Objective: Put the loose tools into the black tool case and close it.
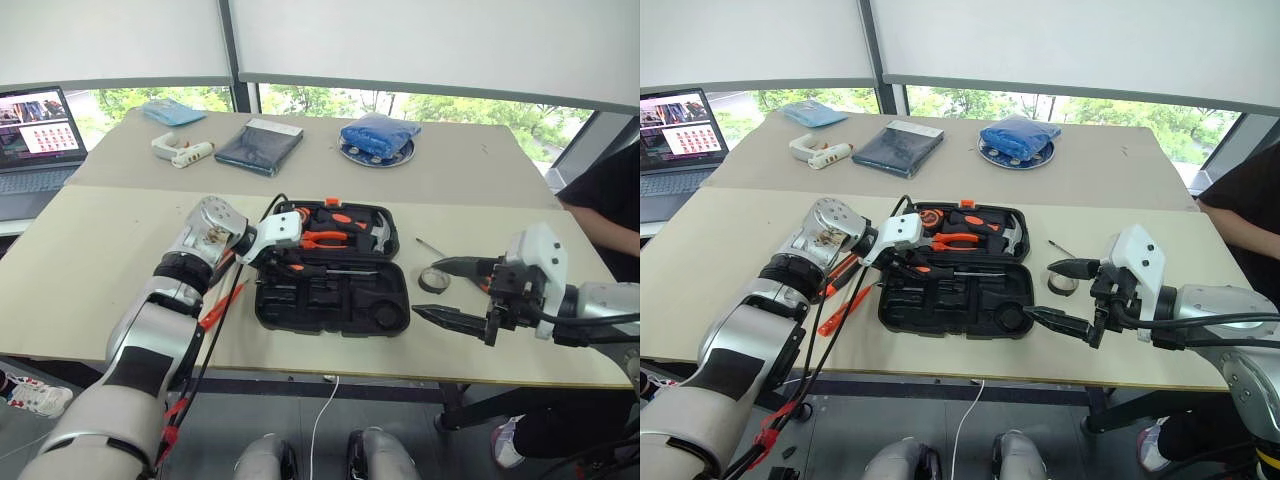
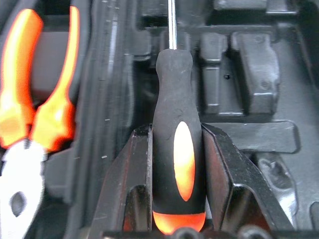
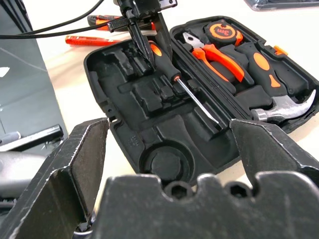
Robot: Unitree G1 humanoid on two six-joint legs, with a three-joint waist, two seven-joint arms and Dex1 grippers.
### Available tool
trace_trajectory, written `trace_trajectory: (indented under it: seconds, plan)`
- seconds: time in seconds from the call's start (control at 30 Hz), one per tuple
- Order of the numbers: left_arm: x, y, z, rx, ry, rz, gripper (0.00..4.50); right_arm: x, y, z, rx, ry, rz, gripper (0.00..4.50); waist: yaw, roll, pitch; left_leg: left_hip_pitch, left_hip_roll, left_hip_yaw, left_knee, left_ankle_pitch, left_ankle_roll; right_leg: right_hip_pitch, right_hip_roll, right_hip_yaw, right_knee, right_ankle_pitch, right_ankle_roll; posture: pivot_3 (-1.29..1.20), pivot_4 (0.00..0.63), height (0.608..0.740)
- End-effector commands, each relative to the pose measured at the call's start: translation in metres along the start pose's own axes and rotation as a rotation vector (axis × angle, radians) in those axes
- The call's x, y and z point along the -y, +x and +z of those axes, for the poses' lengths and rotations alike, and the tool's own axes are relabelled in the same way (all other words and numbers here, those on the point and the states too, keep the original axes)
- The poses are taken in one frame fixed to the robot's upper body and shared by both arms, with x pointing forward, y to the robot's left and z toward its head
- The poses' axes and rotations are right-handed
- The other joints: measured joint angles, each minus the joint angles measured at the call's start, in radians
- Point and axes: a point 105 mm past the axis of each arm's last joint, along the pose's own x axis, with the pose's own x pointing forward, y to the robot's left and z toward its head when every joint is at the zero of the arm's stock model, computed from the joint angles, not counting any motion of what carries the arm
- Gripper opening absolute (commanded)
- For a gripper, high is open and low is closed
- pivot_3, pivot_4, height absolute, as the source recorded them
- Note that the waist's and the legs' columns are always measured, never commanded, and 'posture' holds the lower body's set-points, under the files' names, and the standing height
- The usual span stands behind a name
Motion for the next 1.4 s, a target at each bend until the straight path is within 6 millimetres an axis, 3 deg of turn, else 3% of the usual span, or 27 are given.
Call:
trace_trajectory:
  seconds: [0.03, 0.1, 0.13, 0.43, 0.6, 0.63, 1.0, 1.3, 1.4]
  plan:
    - [-0.007, -0.009, 0.013, 0.011, 0.047, 0.018, 0.90, 0.000, -0.004, 0.010, 0.040, -0.039, -0.024, 4.50, 0.000, 0.000, 0.000, 0.000, 0.000, 0.000, 0.000, 0.000, 0.000, 0.000, 0.000, 0.000, 0.000, 0.000, 0.000, 0.00, 0.150, 0.718]
    - [-0.009, -0.012, 0.015, 0.012, 0.048, 0.017, 0.90, -0.001, -0.003, 0.010, 0.044, -0.039, -0.024, 4.50, 0.000, 0.000, 0.000, 0.000, 0.000, 0.000, 0.000, 0.000, 0.000, 0.000, 0.000, 0.000, 0.000, 0.000, 0.000, 0.00, 0.150, 0.718]
    - [-0.009, -0.013, 0.016, 0.014, 0.051, 0.018, 1.40, -0.001, -0.003, 0.010, 0.049, -0.037, -0.023, 4.50, 0.000, 0.000, 0.000, 0.000, 0.000, 0.000, 0.000, 0.000, 0.000, 0.000, 0.000, 0.000, 0.000, 0.000, 0.000, 0.00, 0.150, 0.718]
    - [-0.010, -0.014, 0.025, 0.039, 0.081, 0.020, 4.49, -0.002, -0.001, 0.011, 0.068, -0.035, -0.020, 4.50, 0.000, 0.000, 0.000, 0.000, 0.000, 0.000, 0.000, 0.000, 0.000, 0.000, 0.000, 0.000, 0.000, 0.000, 0.000, 0.00, 0.150, 0.718]
    - [-0.011, -0.014, 0.034, 0.094, 0.071, 0.015, 4.49, -0.002, -0.001, 0.011, 0.072, -0.033, -0.023, 4.50, 0.000, 0.000, 0.000, 0.000, 0.000, 0.000, 0.000, 0.000, 0.000, 0.000, 0.000, 0.000, 0.000, 0.000, 0.000, 0.00, 0.150, 0.718]
    - [-0.011, -0.014, 0.035, 0.099, 0.072, 0.013, 3.93, -0.002, -0.001, 0.011, 0.073, -0.032, -0.024, 4.50, 0.000, 0.000, 0.000, 0.000, 0.000, 0.000, 0.000, 0.000, 0.000, 0.000, 0.000, 0.000, 0.000, 0.000, 0.000, 0.00, 0.150, 0.718]
    - [-0.002, 0.008, 0.021, 0.065, 0.081, -0.007, 0.02, 0.000, -0.002, 0.010, 0.077, -0.024, -0.037, 4.50, 0.000, 0.000, 0.000, 0.000, 0.000, 0.000, 0.000, 0.000, 0.000, 0.000, 0.000, 0.000, 0.000, 0.000, 0.000, 0.00, 0.150, 0.718]
    - [0.012, 0.029, -0.008, -0.069, 0.149, -0.039, 0.02, 0.005, -0.001, 0.006, 0.089, -0.002, -0.073, 4.50, 0.000, 0.000, -0.001, 0.002, 0.000, 0.000, 0.000, 0.000, 0.001, 0.003, 0.000, 0.000, 0.000, 0.001, -0.001, 0.00, 0.150, 0.718]
    - [-0.001, 0.019, -0.005, -0.044, 0.119, 0.062, 0.02, 0.011, -0.007, 0.000, 0.059, -0.005, -0.123, 4.50, 0.001, 0.000, -0.001, 0.003, 0.000, 0.000, 0.000, -0.002, 0.003, 0.004, -0.001, 0.000, 0.000, 0.001, 0.002, 0.00, 0.150, 0.718]
